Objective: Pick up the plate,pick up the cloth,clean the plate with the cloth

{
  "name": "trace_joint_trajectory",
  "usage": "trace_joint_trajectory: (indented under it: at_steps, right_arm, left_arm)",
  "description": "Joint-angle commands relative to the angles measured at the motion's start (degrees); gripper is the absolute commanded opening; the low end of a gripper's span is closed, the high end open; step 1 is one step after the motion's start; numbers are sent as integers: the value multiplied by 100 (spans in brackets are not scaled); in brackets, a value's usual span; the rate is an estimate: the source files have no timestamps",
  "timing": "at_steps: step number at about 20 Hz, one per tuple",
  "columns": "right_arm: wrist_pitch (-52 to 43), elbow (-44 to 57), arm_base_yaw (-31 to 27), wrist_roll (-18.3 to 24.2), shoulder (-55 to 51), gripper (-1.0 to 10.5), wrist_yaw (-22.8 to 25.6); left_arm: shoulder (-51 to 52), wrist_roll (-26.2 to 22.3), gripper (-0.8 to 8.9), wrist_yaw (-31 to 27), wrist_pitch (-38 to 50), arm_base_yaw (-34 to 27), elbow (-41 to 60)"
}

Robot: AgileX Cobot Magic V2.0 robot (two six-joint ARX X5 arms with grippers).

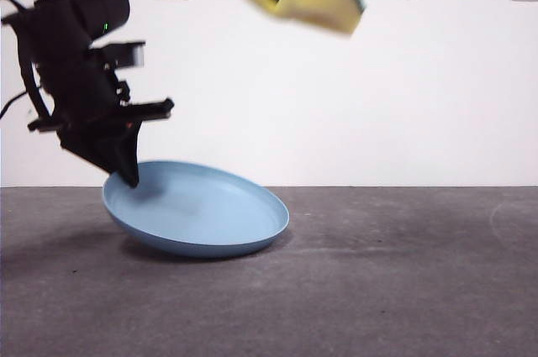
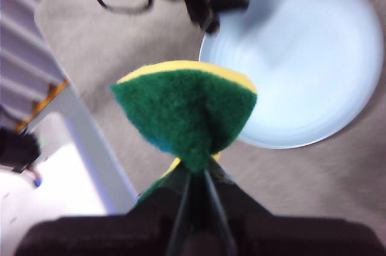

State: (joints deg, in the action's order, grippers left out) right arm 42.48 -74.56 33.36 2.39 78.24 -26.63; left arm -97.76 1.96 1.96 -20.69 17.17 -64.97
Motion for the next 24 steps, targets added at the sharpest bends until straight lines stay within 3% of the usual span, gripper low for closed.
trace_joint_trajectory:
  at_steps: [1, 3, 5, 7, 11, 17, 24]
  right_arm:
    - [7, 20, -4, 50, -326, -12, 507]
    - [9, 20, -4, 50, -505, -12, 977]
    - [9, 20, -4, 48, -638, -12, 1412]
    - [7, 20, -4, 50, -675, -12, 1766]
    - [-31, 20, -105, 48, -553, -12, 2680]
    - [-507, 20, -422, -291, 531, -12, 2667]
    - [-861, 20, -579, -798, 2433, 8, 2603]
  left_arm:
    - [-319, -160, 8, -37, 42, -79, 4]
    - [-424, -186, 108, -33, 28, -101, 4]
    - [-439, -186, 302, -15, 4, -103, 4]
    - [-437, -179, 430, -9, 61, -103, 4]
    - [-341, -24, 444, 210, 52, -96, 4]
    - [793, 144, 440, 1023, -374, 136, 4]
    - [2264, 142, 440, 1040, -1266, 577, 4]
